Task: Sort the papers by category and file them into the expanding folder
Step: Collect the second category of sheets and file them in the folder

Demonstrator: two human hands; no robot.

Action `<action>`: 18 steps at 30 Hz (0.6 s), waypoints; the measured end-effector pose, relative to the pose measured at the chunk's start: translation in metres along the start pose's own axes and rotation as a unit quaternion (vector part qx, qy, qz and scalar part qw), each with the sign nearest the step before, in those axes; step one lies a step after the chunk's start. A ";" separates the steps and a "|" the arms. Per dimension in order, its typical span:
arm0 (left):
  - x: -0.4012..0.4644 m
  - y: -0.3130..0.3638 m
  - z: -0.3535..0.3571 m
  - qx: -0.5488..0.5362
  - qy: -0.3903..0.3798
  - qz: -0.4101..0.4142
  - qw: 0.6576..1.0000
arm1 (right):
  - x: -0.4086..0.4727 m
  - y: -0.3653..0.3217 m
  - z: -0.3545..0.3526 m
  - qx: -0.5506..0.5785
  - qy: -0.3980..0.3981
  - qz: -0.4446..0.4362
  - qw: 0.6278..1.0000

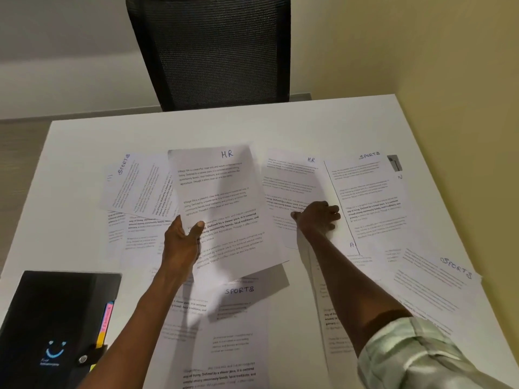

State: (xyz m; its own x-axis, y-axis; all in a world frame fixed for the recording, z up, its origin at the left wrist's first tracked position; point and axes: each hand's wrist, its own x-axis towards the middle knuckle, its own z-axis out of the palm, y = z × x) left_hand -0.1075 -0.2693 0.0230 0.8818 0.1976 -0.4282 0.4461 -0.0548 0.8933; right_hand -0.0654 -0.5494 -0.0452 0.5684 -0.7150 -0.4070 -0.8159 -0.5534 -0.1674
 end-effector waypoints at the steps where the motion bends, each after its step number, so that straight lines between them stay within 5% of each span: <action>1: 0.001 0.000 0.000 0.008 0.000 -0.001 1.000 | 0.002 -0.003 -0.002 0.002 -0.005 0.013 1.000; 9: 0.013 -0.011 0.000 0.024 -0.004 -0.014 1.000 | 0.011 -0.002 -0.007 0.076 -0.039 -0.002 0.996; 18: 0.006 -0.011 -0.002 0.031 -0.017 0.008 0.999 | -0.016 0.006 -0.033 0.166 0.075 -0.142 0.973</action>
State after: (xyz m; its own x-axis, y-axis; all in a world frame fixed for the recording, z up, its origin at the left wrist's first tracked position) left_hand -0.1078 -0.2659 0.0112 0.8935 0.1632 -0.4185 0.4388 -0.1188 0.8907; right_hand -0.0758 -0.5548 -0.0103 0.7645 -0.6214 -0.1715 -0.5993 -0.5870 -0.5443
